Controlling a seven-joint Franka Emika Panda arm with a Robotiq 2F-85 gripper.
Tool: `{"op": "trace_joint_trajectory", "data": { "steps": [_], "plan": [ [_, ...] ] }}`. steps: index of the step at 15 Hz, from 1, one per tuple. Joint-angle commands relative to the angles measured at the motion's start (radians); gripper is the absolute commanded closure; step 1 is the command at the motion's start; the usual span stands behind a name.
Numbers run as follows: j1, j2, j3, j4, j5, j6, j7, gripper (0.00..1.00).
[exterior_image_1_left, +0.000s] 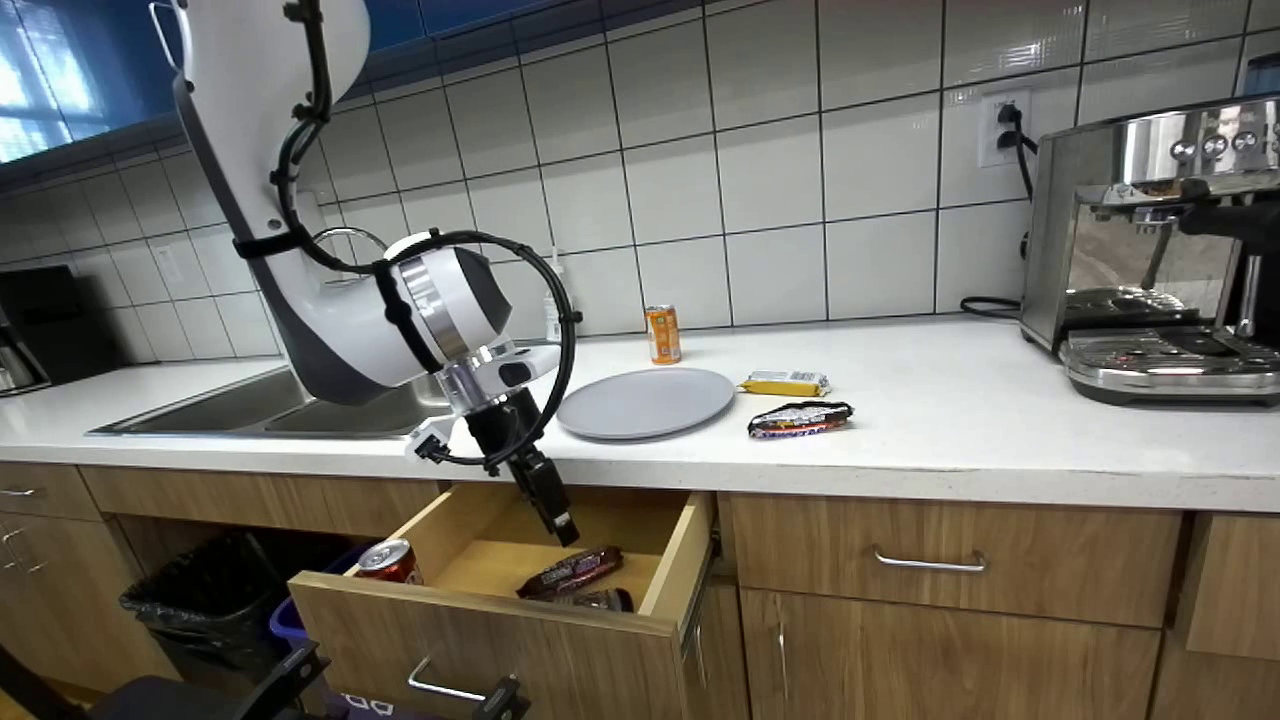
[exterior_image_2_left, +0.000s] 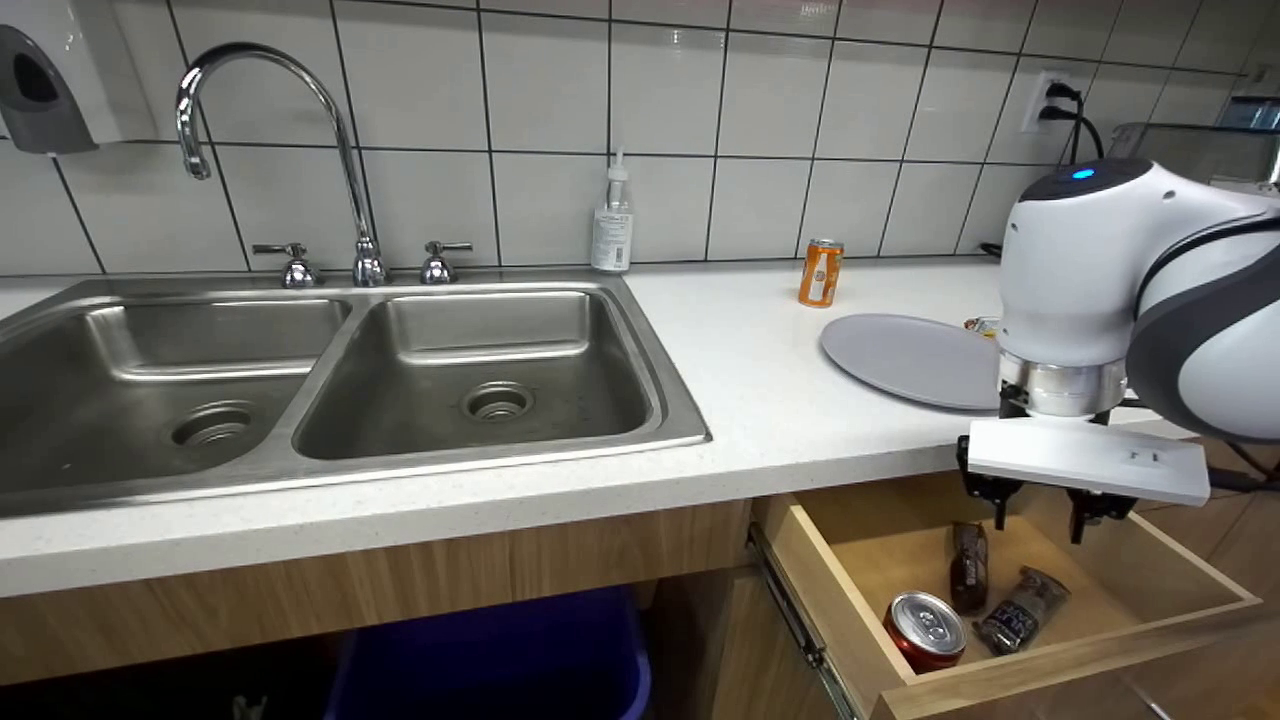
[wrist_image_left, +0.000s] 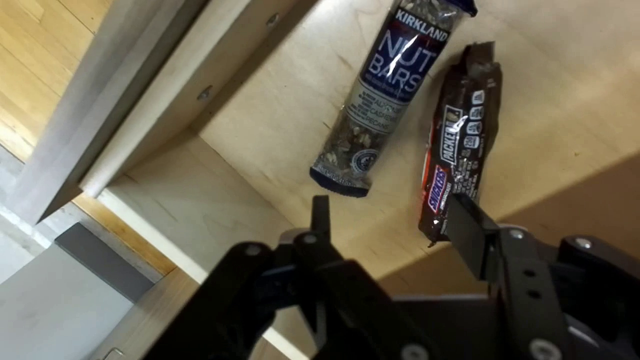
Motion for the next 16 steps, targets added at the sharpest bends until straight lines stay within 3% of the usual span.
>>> {"op": "trace_joint_trajectory", "data": {
  "steps": [1,3,16],
  "plan": [
    [0.005,-0.053,-0.023,-0.039,-0.031,0.034,0.023,0.06],
    [-0.005,-0.076,-0.023,-0.06,-0.023,0.051,0.002,0.0],
    [-0.048,-0.279,-0.073,-0.166,0.013,0.083,-0.146,0.0]
  ]
}}
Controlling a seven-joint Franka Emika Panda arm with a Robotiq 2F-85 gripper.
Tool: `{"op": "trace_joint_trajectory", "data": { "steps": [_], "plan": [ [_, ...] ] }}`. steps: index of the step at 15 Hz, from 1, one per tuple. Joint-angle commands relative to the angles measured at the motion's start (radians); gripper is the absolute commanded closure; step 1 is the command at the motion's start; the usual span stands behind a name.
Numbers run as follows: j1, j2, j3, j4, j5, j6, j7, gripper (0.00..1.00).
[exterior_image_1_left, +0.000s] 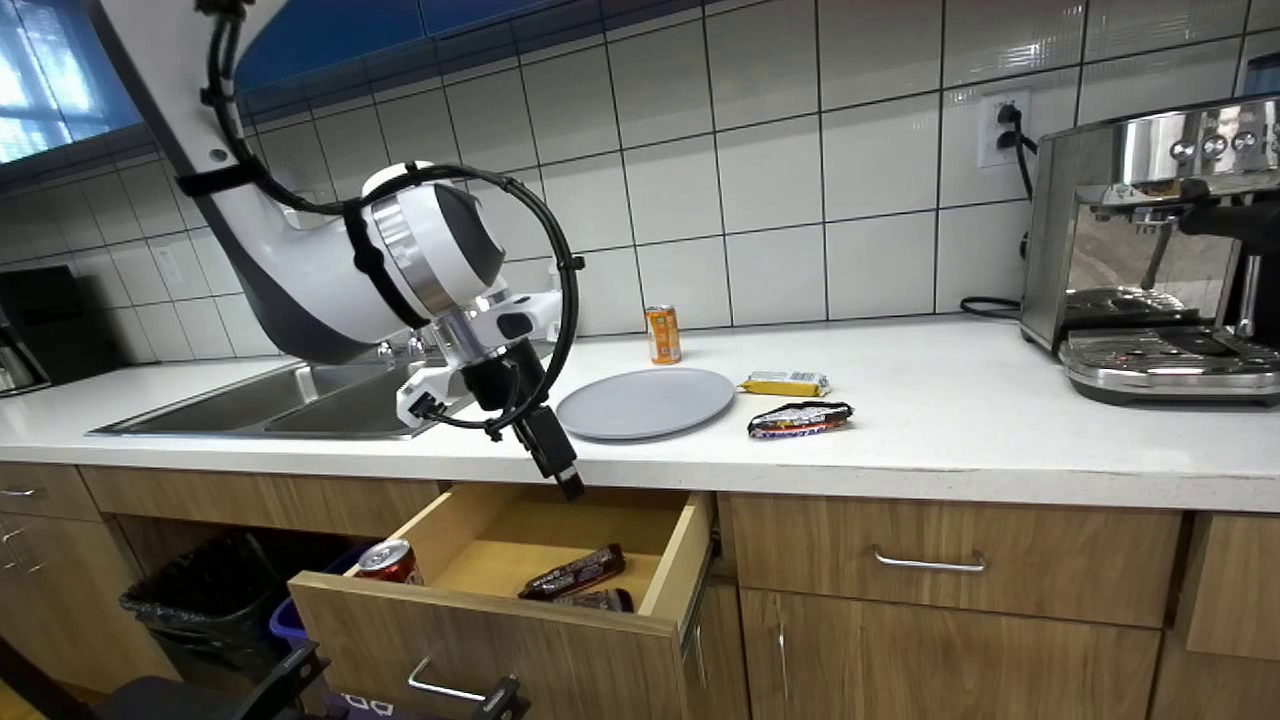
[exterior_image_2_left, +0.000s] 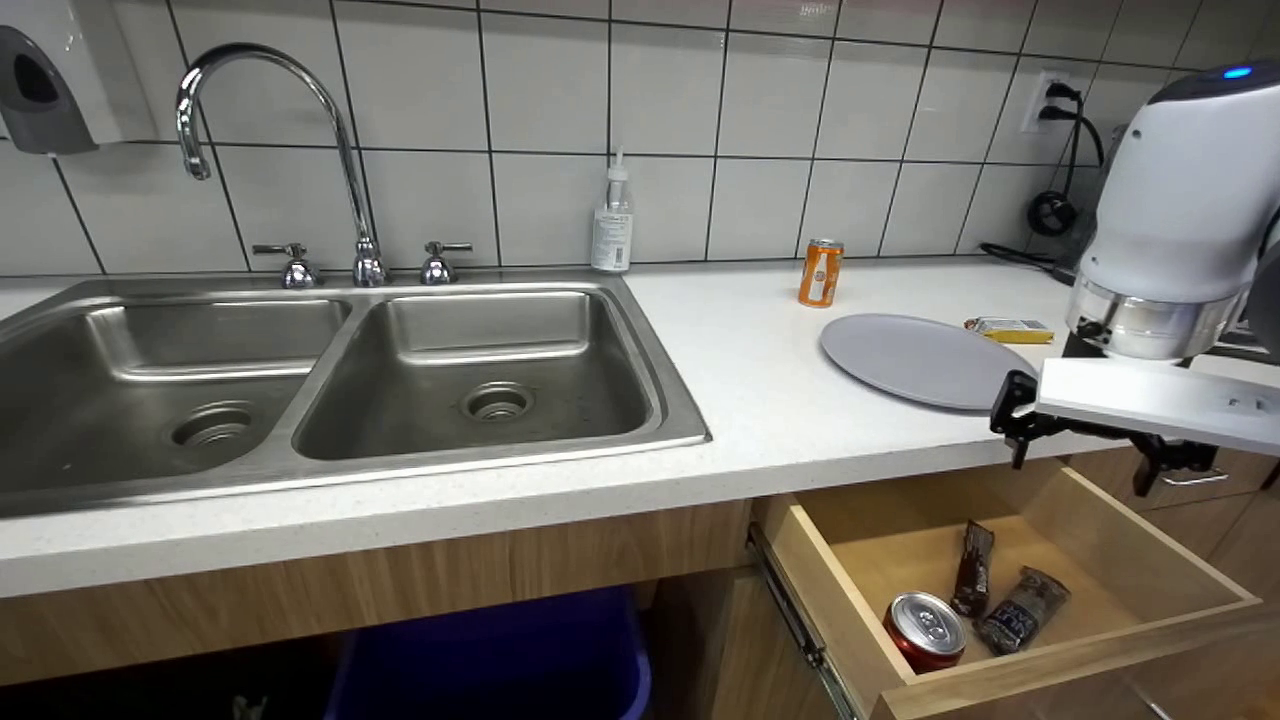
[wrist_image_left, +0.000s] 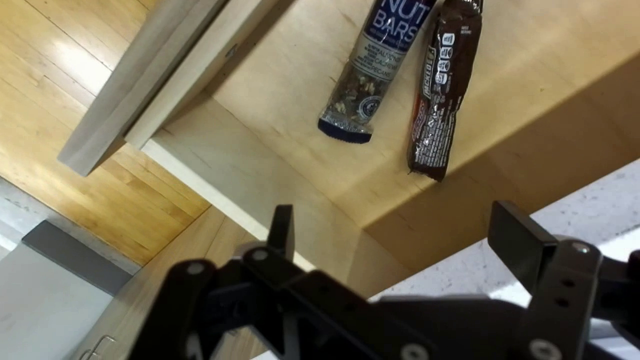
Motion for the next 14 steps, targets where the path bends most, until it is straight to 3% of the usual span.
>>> {"op": "trace_joint_trajectory", "data": {
  "steps": [1,5,14],
  "plan": [
    [-0.037,-0.073,-0.011,-0.033,0.026,0.018,-0.095,0.0],
    [-0.066,-0.091,-0.022,-0.016,0.093,0.024,-0.192,0.0],
    [-0.182,-0.082,0.001,0.065,0.375,0.018,-0.49,0.0]
  ]
}}
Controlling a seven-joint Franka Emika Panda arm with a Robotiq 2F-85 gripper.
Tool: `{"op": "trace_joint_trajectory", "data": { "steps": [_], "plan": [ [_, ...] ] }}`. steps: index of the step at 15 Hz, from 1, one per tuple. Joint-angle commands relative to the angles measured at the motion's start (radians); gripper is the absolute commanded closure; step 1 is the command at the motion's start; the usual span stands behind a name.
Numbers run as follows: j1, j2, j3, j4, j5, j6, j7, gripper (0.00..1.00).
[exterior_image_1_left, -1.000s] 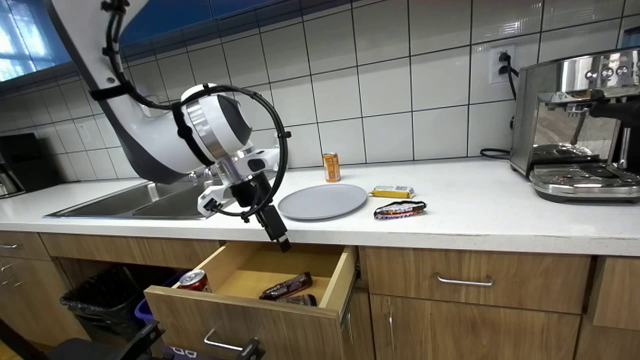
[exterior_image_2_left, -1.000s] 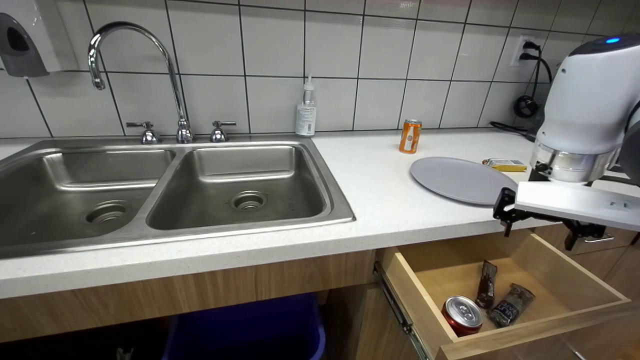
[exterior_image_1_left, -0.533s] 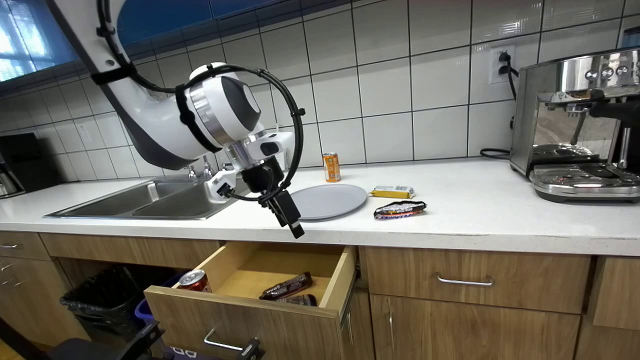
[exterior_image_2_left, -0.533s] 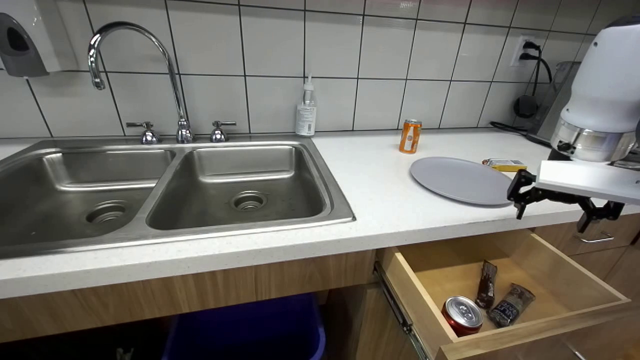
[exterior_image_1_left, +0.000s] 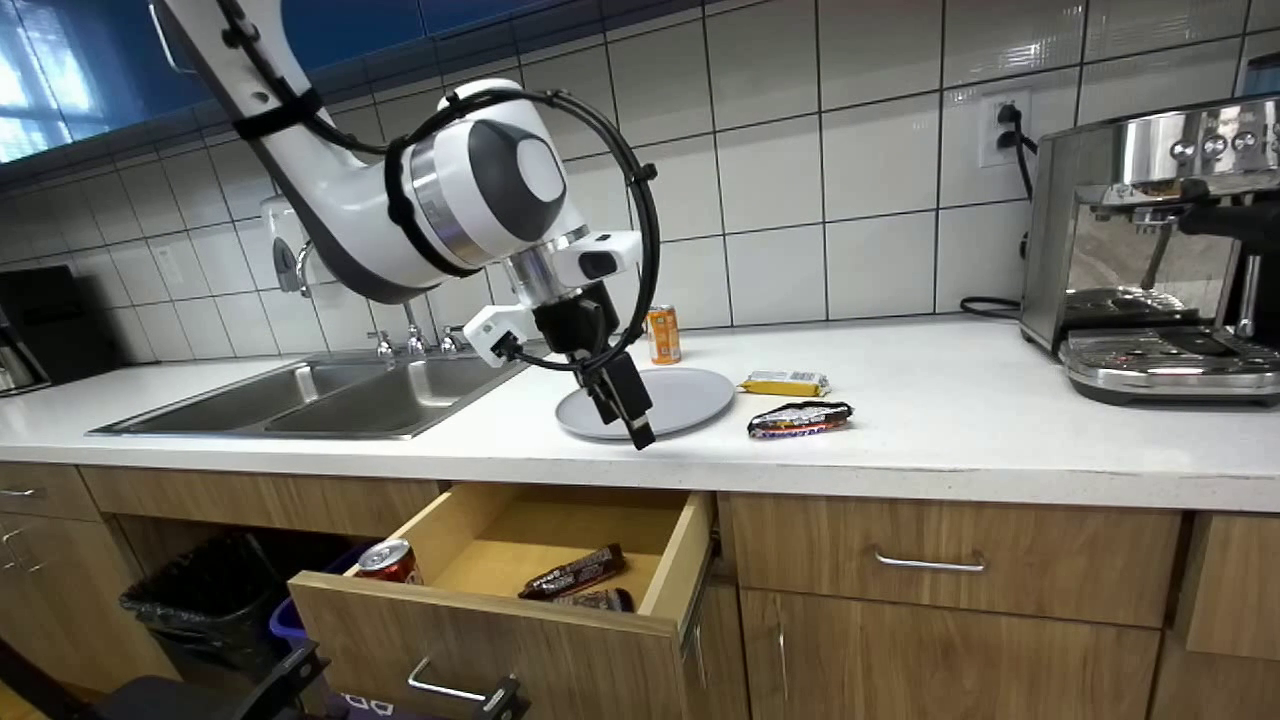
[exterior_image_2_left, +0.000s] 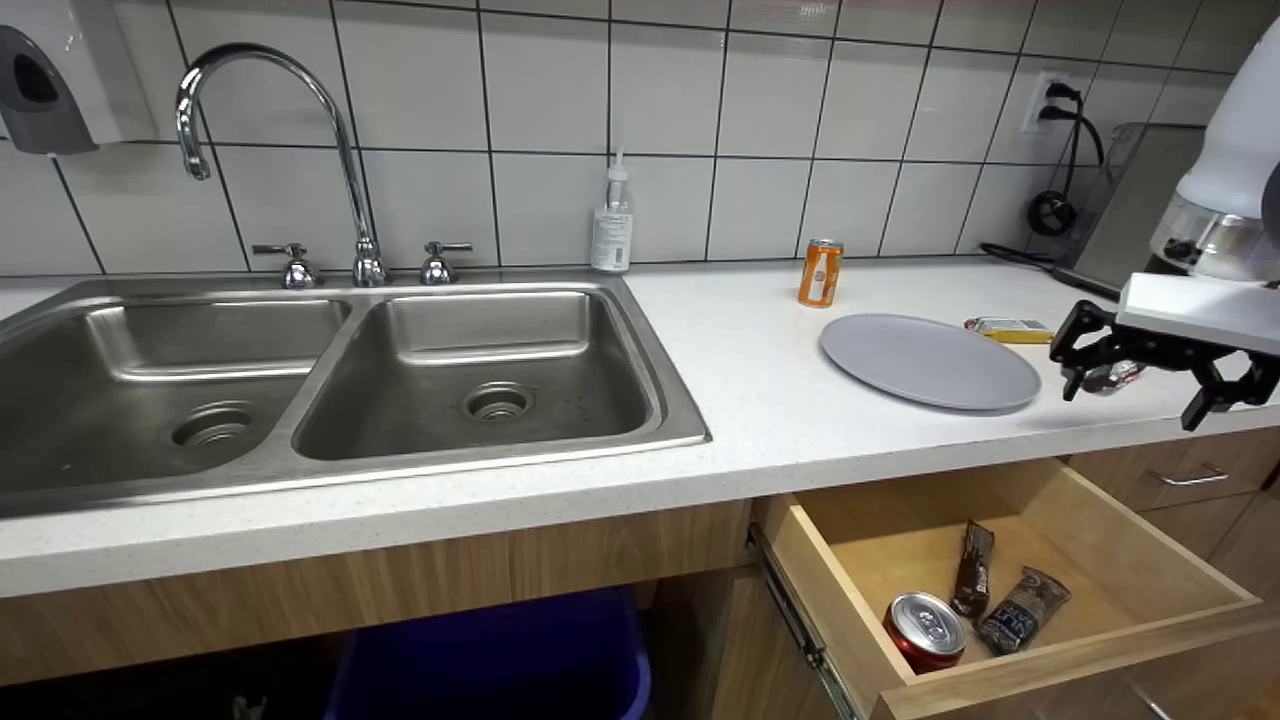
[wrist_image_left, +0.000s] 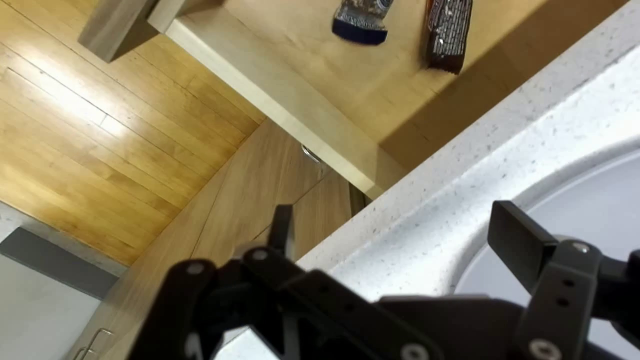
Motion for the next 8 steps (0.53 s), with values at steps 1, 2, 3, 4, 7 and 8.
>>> {"op": "trace_joint_trajectory", "data": {
  "steps": [1,2,3,4,7,8],
  "plan": [
    [-0.059,-0.001,0.027,0.047,0.134,-0.008,-0.142,0.0],
    [-0.067,0.005,0.026,0.065,0.173,-0.013,-0.173,0.0],
    [-0.073,0.009,0.026,0.079,0.207,-0.016,-0.201,0.0],
    [-0.079,0.014,0.026,0.096,0.242,-0.02,-0.228,0.0],
    [-0.092,0.039,0.024,0.149,0.324,-0.032,-0.292,0.0],
    [-0.095,0.051,0.023,0.168,0.344,-0.037,-0.308,0.0]
  ]
}}
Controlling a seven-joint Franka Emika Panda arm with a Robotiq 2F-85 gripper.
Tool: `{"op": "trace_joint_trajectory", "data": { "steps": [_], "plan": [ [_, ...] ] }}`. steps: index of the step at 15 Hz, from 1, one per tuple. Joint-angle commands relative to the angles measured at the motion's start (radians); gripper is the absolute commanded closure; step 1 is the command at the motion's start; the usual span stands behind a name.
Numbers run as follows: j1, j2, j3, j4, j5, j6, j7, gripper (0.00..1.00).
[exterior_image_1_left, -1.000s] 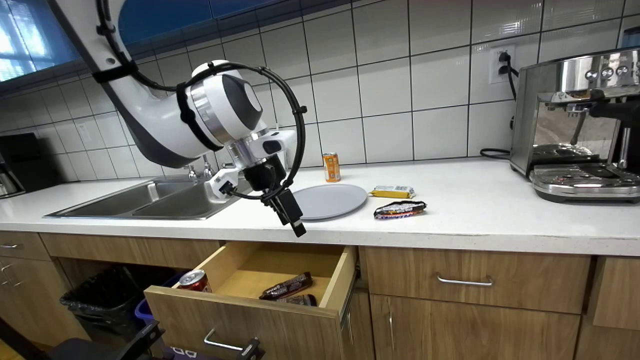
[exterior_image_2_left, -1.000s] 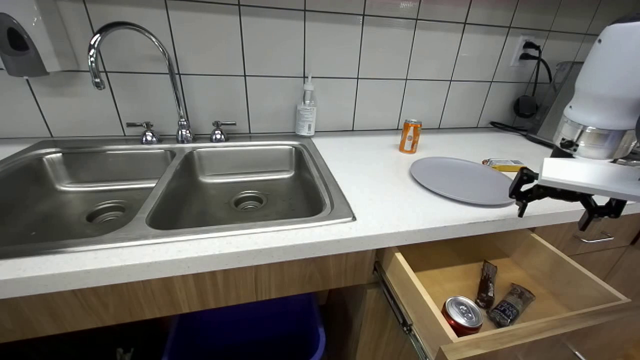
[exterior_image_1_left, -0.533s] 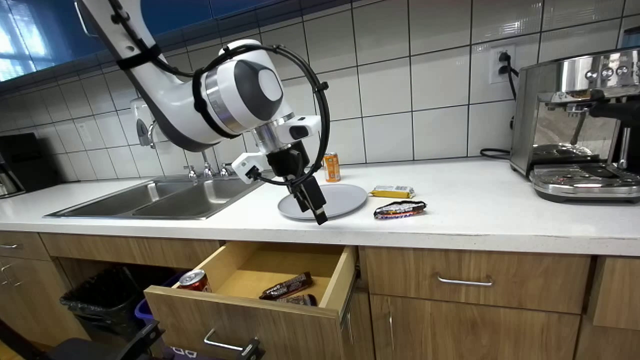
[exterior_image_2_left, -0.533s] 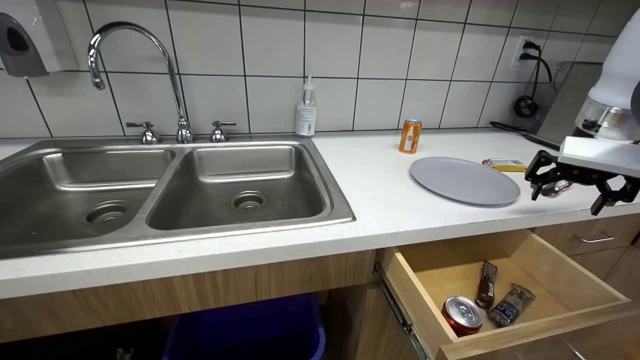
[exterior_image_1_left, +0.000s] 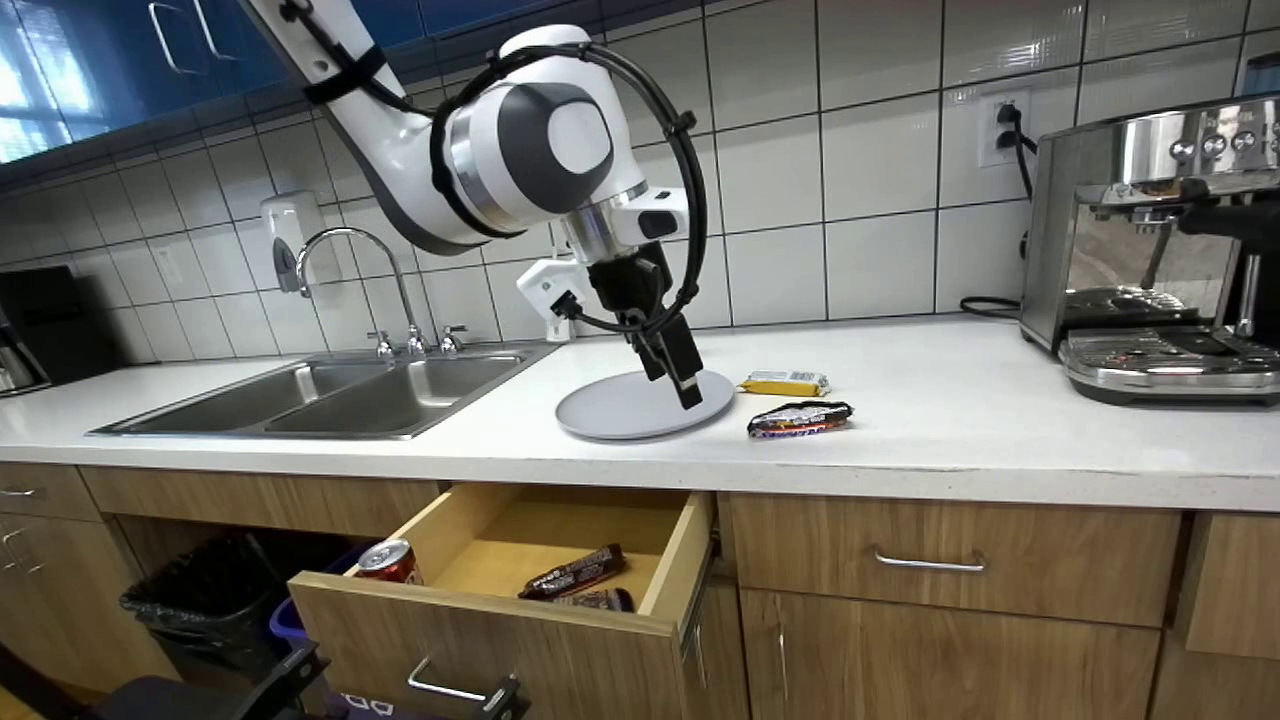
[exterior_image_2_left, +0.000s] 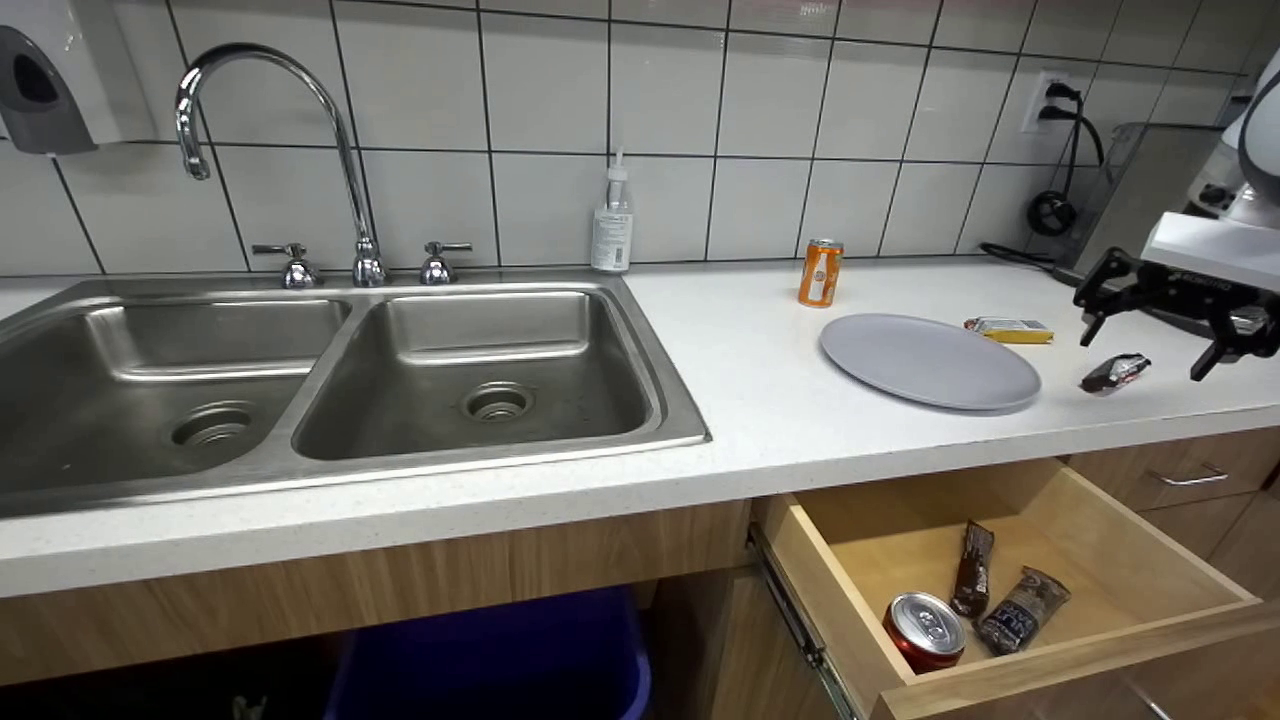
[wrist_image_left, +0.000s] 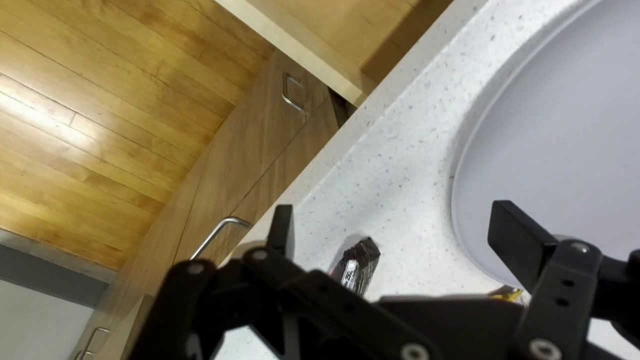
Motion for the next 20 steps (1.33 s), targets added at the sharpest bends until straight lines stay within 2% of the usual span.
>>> {"op": "trace_joint_trajectory", "data": {
  "steps": [1,13,20],
  "plan": [
    [-0.034,0.053,0.022,0.091,0.093,-0.041,-0.089,0.0],
    [-0.038,0.289,-0.019,0.362,0.195,-0.113,-0.087,0.0],
    [-0.063,0.396,-0.011,0.494,0.255,-0.182,-0.092,0.0]
  ]
}}
